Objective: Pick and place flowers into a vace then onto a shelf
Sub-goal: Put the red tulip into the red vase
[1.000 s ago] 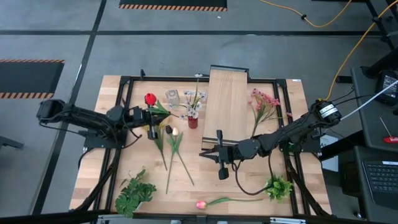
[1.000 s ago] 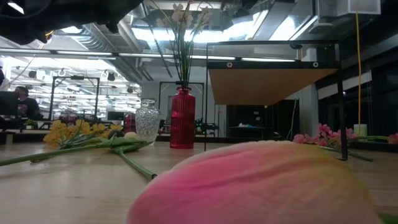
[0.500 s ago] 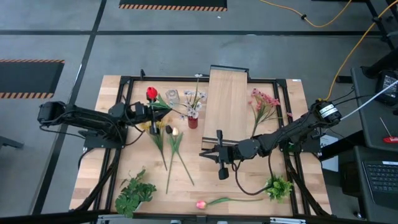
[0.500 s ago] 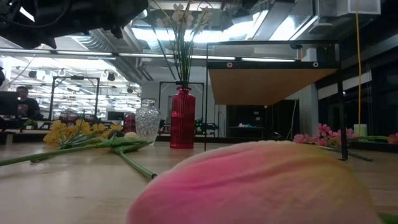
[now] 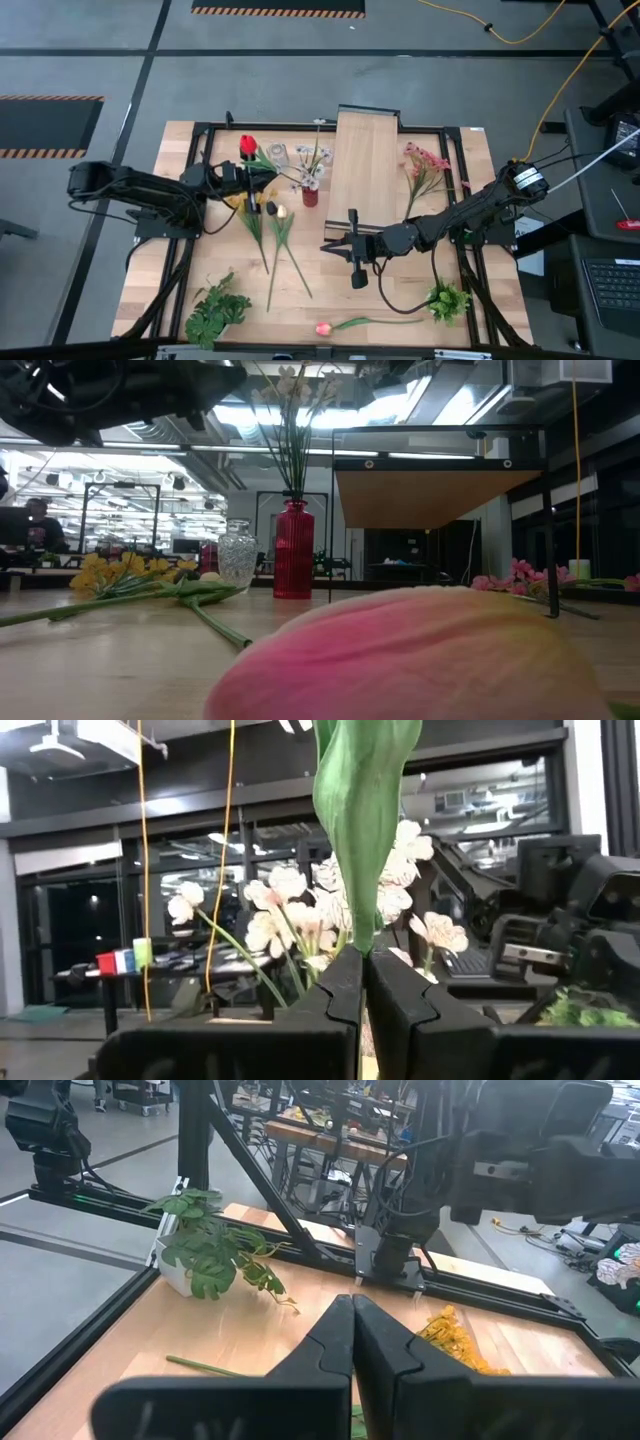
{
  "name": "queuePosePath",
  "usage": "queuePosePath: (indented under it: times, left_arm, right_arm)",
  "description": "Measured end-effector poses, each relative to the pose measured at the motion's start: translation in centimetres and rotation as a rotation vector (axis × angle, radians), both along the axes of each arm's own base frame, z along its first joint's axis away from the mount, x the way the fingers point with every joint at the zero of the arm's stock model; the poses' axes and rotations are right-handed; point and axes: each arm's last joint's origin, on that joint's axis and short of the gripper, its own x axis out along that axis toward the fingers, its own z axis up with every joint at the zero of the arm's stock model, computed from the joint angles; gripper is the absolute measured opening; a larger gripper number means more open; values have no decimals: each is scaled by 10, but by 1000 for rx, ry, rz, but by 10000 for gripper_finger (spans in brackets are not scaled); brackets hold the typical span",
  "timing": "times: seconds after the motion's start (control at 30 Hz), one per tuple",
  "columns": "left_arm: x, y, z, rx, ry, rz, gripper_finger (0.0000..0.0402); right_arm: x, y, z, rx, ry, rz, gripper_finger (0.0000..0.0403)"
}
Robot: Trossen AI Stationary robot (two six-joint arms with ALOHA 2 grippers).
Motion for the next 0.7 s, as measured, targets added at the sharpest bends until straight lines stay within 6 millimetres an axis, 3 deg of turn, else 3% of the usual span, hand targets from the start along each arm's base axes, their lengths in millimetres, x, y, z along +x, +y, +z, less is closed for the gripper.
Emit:
queuePosePath:
  times: [0.7]
  left_arm:
    - [7, 3, -10, -13, 50, 16, 3]
  right_arm:
    - [0, 0, 0, -1, 3, 1, 6]
